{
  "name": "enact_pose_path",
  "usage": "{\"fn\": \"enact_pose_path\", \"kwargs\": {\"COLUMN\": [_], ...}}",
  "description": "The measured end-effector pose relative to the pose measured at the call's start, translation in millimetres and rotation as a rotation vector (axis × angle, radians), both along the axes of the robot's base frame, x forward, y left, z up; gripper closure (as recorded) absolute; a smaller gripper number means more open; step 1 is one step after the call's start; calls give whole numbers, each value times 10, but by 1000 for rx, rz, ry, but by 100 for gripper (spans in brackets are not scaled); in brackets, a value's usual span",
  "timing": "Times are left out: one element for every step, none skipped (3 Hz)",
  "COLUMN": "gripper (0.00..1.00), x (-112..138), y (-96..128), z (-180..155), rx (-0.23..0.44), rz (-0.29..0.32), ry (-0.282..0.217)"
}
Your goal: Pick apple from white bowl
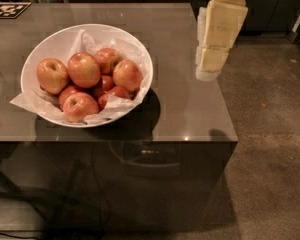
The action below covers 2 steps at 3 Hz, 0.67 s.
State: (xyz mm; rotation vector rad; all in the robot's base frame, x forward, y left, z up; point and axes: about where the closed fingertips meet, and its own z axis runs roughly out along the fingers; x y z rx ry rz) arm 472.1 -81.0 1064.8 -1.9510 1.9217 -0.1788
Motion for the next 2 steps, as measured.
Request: {"fn": "enact_pose_path", "kwargs": {"gripper": [0, 0], "x": [205, 429], "y": [272, 698], "z": [-63, -236], "rx": [47, 111], "rz": [65, 167], "ry": [25, 107]}}
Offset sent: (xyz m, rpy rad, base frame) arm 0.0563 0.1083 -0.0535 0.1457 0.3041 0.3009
